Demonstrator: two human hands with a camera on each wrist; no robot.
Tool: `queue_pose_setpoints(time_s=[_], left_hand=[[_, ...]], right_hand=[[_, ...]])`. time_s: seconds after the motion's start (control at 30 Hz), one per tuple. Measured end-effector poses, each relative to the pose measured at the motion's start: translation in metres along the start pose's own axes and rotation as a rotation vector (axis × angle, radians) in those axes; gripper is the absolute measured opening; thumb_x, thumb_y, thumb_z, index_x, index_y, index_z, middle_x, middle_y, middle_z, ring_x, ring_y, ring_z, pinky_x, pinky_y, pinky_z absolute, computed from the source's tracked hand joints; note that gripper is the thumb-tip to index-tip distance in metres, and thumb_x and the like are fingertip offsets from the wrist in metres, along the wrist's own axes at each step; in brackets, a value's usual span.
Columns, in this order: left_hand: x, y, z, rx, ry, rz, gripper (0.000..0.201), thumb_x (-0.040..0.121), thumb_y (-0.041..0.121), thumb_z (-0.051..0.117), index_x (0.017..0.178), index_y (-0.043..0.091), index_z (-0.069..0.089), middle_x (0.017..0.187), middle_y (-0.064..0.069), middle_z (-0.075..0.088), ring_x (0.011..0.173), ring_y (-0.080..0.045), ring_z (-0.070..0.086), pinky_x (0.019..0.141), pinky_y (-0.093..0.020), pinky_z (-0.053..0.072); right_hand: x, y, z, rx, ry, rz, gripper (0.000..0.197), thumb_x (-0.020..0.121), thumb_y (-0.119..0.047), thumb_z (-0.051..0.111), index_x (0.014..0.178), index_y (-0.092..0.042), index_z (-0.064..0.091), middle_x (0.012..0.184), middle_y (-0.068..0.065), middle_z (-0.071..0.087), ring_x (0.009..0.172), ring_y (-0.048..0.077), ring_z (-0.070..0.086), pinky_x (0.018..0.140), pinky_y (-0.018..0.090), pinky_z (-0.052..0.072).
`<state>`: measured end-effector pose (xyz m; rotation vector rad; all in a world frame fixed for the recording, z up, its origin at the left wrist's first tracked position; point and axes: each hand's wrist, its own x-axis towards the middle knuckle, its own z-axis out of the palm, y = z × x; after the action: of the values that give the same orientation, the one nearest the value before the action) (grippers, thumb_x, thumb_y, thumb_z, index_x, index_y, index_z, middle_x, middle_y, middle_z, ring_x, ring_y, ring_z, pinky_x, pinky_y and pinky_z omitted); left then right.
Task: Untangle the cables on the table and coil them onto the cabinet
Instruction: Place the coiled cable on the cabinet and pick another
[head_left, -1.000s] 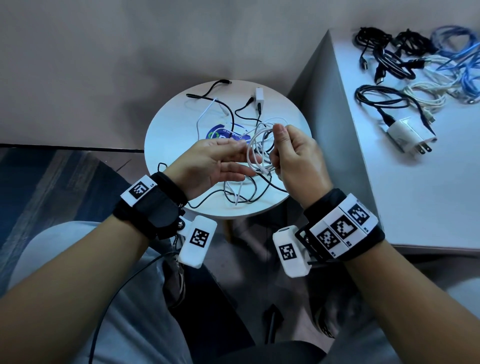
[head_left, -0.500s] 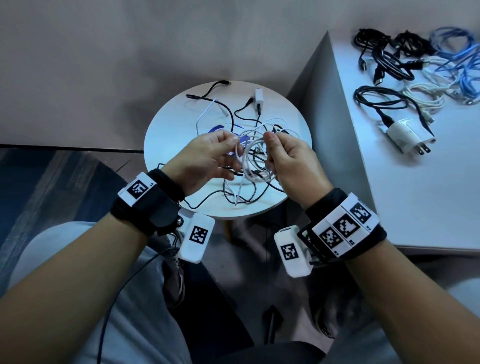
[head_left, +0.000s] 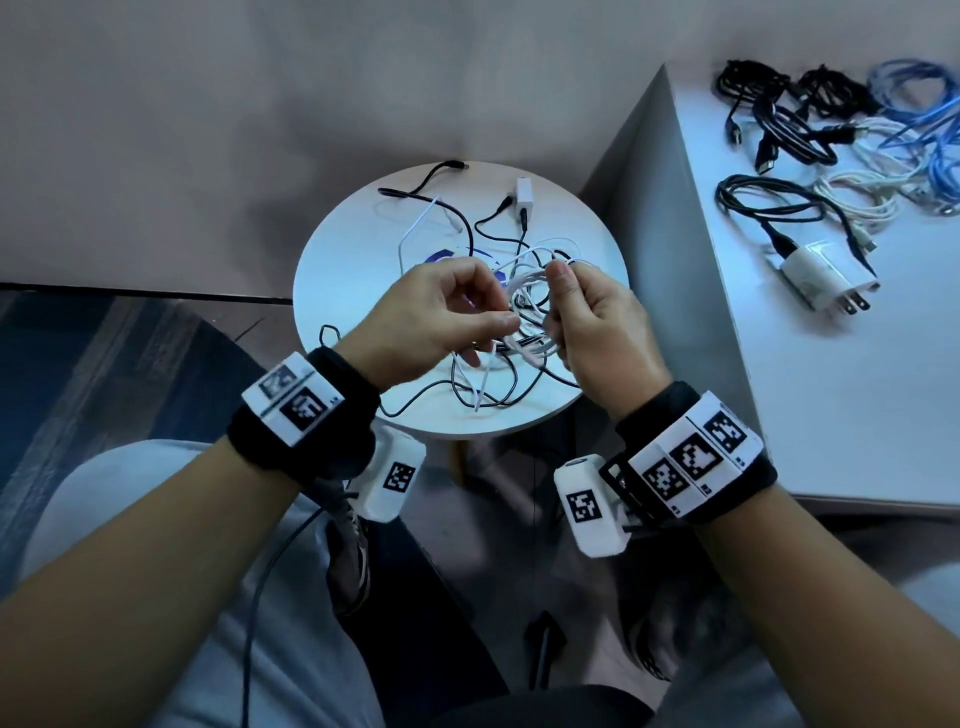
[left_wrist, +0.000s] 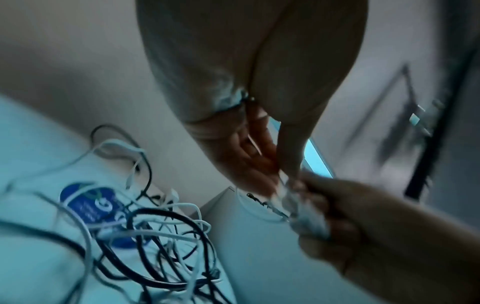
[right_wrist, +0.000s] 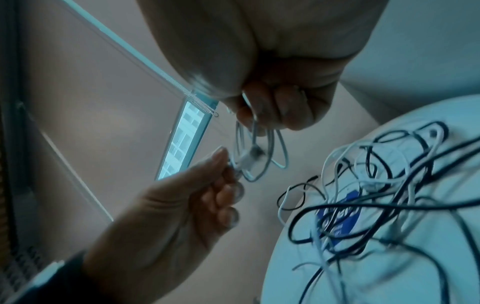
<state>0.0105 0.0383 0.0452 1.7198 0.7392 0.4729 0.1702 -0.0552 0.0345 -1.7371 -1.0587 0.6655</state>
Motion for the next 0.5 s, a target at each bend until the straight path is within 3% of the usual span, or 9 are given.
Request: queue_pose_setpoints(time_s=[0.07,0.13,0.3,0.4,0.5], left_hand=[[0.001,-0.007,0.004,0.2,0.113,0.129,0.02,0.085,0.019,0.08,0.086,0.022,0.061,0.086,-0.001,0.062,0.074,-0.011,0.056,0.072,-0.028,0.052],[0.001,-0.008,0.005,0.167,0.169,0.152,0.028,0.085,0.02,0.08,0.093,0.026,0.054,0.09,0.006,0.057,0.075,-0.008,0.053,0.071,-0.024,0.048],[0.003,-0.002,-0.001,-0.019,0.109,0.098,0.033,0.083,0.032,0.078,0.102,0.024,0.052,0.085,-0.005,0.054,0.075,-0.017,0.05,0.069,-0.033,0.048],[0.004,0.002,-0.009,-0.105,0.07,0.051,0.017,0.09,0.025,0.07,0.099,0.016,0.059,0.076,0.003,0.06,0.066,-0.015,0.054,0.06,-0.028,0.049],[0.004,0.003,-0.016,-0.148,0.018,-0.033,0.005,0.095,0.007,0.066,0.099,0.01,0.065,0.073,0.001,0.065,0.056,-0.014,0.054,0.057,-0.025,0.049]], right_hand=[[-0.001,-0.003,0.003,0.18,-0.072,0.079,0.042,0.106,-0.039,0.043,0.07,-0.017,0.048,0.052,-0.006,0.047,0.042,0.009,0.036,0.047,0.025,0.031],[-0.004,-0.008,0.006,0.33,-0.154,0.134,0.042,0.107,-0.037,0.041,0.07,-0.019,0.048,0.051,-0.005,0.044,0.041,0.009,0.03,0.042,0.021,0.026],[-0.006,-0.015,0.006,0.47,-0.22,0.207,0.041,0.107,-0.037,0.039,0.072,-0.015,0.042,0.052,-0.003,0.04,0.041,0.008,0.025,0.04,0.018,0.022],[-0.001,-0.008,0.002,0.337,-0.134,0.148,0.042,0.106,-0.039,0.043,0.068,-0.02,0.044,0.051,-0.008,0.043,0.044,0.012,0.031,0.041,0.022,0.026],[0.001,-0.001,-0.006,-0.016,-0.062,-0.015,0.045,0.104,-0.043,0.046,0.066,-0.019,0.046,0.053,-0.007,0.047,0.049,0.011,0.039,0.051,0.031,0.033]])
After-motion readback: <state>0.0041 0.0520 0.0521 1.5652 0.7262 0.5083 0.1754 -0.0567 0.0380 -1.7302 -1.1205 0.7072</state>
